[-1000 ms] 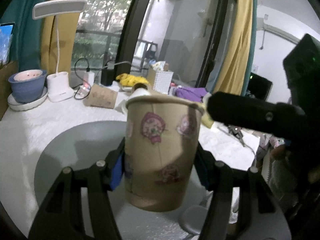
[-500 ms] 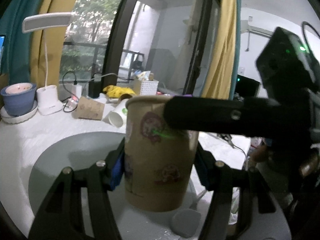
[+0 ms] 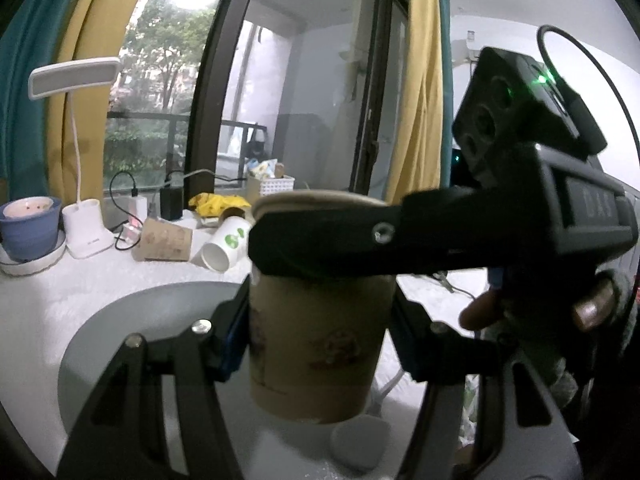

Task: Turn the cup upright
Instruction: 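Hold the upright cup in the left gripper while the right gripper grasps its body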

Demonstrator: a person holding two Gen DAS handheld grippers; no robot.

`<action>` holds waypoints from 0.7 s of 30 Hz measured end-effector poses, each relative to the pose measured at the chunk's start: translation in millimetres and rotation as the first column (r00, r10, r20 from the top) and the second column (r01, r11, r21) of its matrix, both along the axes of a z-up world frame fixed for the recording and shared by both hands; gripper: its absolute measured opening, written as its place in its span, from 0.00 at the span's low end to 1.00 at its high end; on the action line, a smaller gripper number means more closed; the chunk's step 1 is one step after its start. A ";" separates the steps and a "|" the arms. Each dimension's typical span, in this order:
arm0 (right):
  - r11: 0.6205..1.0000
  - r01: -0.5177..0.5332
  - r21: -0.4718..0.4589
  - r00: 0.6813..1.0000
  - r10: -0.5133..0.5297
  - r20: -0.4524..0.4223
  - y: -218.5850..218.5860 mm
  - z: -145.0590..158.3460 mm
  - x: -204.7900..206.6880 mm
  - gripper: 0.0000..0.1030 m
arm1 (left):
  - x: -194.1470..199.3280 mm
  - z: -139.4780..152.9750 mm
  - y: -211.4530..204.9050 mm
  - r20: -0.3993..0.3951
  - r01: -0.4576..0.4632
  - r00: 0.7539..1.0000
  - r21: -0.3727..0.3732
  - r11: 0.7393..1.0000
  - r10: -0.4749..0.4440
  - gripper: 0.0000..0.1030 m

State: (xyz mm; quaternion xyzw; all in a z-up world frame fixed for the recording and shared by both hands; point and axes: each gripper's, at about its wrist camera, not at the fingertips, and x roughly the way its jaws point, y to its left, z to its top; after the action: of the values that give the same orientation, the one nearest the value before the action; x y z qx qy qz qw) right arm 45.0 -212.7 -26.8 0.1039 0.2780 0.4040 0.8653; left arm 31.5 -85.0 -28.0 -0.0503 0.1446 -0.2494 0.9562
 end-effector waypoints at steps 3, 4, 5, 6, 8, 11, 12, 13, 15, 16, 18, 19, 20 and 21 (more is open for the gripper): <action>1.000 0.002 -0.008 1.000 -0.002 -0.003 2.6 0.3 1.3 0.71 | -0.7 -0.1 0.3 -0.005 0.000 1.000 0.000 1.000 0.000 0.60; 1.000 0.001 -0.011 1.000 -0.001 -0.004 3.1 0.2 2.0 0.71 | -1.2 0.0 0.5 -0.005 -0.002 1.000 -0.001 1.000 0.002 0.61; 1.000 0.002 -0.015 1.000 -0.002 -0.001 3.7 0.6 1.4 0.70 | -1.6 0.1 0.9 -0.006 -0.003 1.000 -0.003 1.000 0.003 0.61; 1.000 0.002 -0.015 1.000 -0.002 0.001 3.4 0.2 1.3 0.70 | -2.8 0.3 0.9 -0.006 -0.003 1.000 -0.004 1.000 0.003 0.61; 1.000 -0.001 -0.016 1.000 0.001 0.004 3.9 -0.5 0.6 0.70 | -2.7 0.4 1.2 -0.007 -0.004 1.000 -0.006 1.000 0.004 0.61; 1.000 -0.003 -0.020 1.000 0.003 0.007 4.1 -1.4 0.5 0.69 | -3.0 0.6 1.0 -0.011 -0.004 1.000 -0.005 1.000 0.004 0.62; 1.000 -0.003 -0.020 1.000 0.003 0.007 4.2 -1.1 0.0 0.68 | -3.0 0.8 0.7 -0.012 -0.005 1.000 -0.003 1.000 0.005 0.63; 1.000 -0.003 -0.019 1.000 0.003 0.007 4.3 -1.1 0.0 0.68 | -3.0 1.1 0.6 -0.013 -0.005 1.000 -0.002 1.000 0.005 0.63; 1.000 -0.002 -0.020 1.000 0.002 0.007 4.4 -1.0 -0.2 0.68 | -2.5 0.6 -0.2 -0.019 -0.003 1.000 0.006 1.000 0.003 0.63; 1.000 -0.002 -0.019 1.000 0.002 0.008 4.3 -1.0 -0.1 0.68 | -2.6 0.1 -1.2 -0.024 -0.001 1.000 0.011 1.000 0.001 0.63; 1.000 0.000 -0.017 1.000 0.000 0.009 4.4 0.3 -0.5 0.68 | -1.8 -1.1 -2.3 -0.033 0.004 0.999 0.019 1.000 -0.003 0.67; 1.000 0.002 -0.018 1.000 -0.002 0.010 4.4 0.6 -0.1 0.68 | -2.2 -1.8 -2.6 -0.038 0.009 0.999 0.021 1.000 -0.008 0.71; 1.000 0.004 -0.019 1.000 -0.004 0.012 4.4 0.7 0.1 0.68 | -2.7 -2.1 -2.4 -0.040 0.013 0.999 0.020 1.000 -0.012 0.72; 1.000 0.008 -0.020 1.000 -0.007 0.013 4.2 1.3 0.8 0.68 | -2.9 -2.5 -2.2 -0.044 0.014 0.999 0.020 1.000 -0.013 0.73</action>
State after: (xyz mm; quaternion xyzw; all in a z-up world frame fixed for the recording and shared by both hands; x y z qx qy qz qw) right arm 45.8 -208.6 -25.5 0.0937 0.2759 0.3987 0.8696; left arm 28.6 -87.2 -30.4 -0.0452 0.1681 -0.2532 0.9516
